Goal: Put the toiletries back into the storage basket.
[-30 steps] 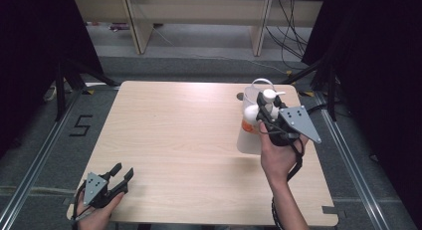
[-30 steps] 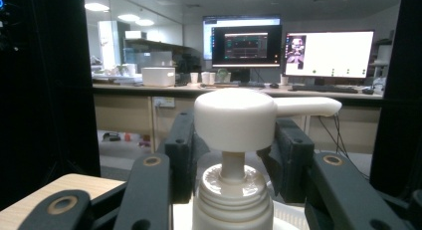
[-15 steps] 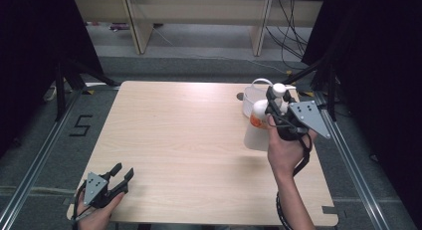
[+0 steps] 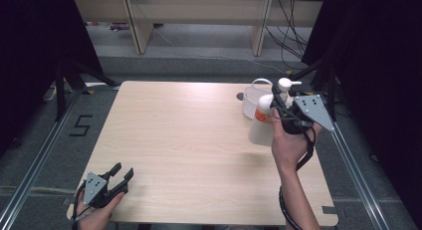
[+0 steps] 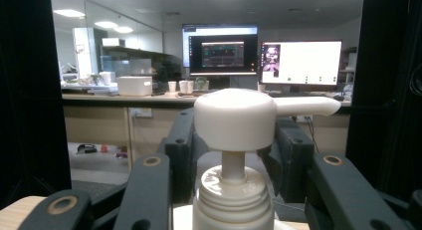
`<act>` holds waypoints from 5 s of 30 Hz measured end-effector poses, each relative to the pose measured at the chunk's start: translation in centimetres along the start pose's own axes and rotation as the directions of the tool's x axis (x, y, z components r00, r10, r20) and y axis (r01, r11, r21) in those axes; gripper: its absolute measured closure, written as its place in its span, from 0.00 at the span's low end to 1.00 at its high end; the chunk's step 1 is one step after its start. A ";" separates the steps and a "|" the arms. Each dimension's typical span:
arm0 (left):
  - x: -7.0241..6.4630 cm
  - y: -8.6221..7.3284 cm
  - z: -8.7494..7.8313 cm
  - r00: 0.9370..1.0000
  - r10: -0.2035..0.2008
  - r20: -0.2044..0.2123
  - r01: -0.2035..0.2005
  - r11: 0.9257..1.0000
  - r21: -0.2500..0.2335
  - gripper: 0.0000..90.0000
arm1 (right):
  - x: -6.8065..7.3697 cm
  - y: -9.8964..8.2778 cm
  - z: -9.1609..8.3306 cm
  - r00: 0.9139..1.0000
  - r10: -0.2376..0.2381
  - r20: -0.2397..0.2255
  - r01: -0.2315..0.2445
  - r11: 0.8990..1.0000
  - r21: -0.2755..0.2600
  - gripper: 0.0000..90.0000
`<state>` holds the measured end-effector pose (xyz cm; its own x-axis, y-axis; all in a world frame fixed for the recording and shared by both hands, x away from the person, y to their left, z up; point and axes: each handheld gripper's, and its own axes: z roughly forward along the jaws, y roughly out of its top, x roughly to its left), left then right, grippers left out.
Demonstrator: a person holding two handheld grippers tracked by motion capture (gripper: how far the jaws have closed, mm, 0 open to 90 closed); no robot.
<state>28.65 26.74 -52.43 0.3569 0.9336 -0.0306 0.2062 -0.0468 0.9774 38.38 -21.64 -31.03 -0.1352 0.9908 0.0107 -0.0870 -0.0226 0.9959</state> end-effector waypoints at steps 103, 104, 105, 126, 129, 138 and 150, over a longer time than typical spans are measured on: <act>-0.2 0.0 0.2 1.000 0.025 -0.007 -0.025 1.000 -0.012 0.53 | -3.1 2.5 8.1 0.999 0.000 0.048 0.001 1.000 -0.009 0.67; -0.2 0.0 0.2 1.000 0.026 -0.008 -0.026 1.000 -0.012 0.53 | -3.2 2.5 8.2 0.999 -0.004 0.049 0.005 1.000 -0.011 0.67; -0.2 0.0 0.2 1.000 0.025 -0.007 -0.025 1.000 -0.013 0.53 | -3.2 2.5 8.2 0.999 -0.007 0.050 0.007 1.000 -0.007 0.67; -0.1 0.0 0.2 1.000 0.026 -0.012 -0.026 1.000 -0.003 0.53 | -3.6 2.7 9.8 0.999 -0.007 0.052 0.007 1.000 -0.004 0.67; -0.2 0.0 0.2 1.000 0.026 -0.012 -0.026 1.000 -0.003 0.53 | -3.6 2.7 10.0 0.998 -0.005 0.056 0.005 1.000 0.000 0.67; -0.2 0.0 0.2 1.000 0.026 -0.013 -0.026 1.000 -0.002 0.53 | -3.7 2.9 10.7 0.998 -0.006 0.063 0.006 1.000 -0.005 0.67; -0.2 0.0 0.2 1.000 0.026 -0.011 -0.026 1.000 -0.005 0.53 | -3.9 3.0 11.9 0.998 -0.007 0.065 0.007 1.000 0.007 0.67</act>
<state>28.77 26.52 -52.46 0.3516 0.9361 -0.0030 0.1921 -0.0690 0.9790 50.34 -24.00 -26.97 -0.0698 0.9975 0.0095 -0.0812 -0.0152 0.9966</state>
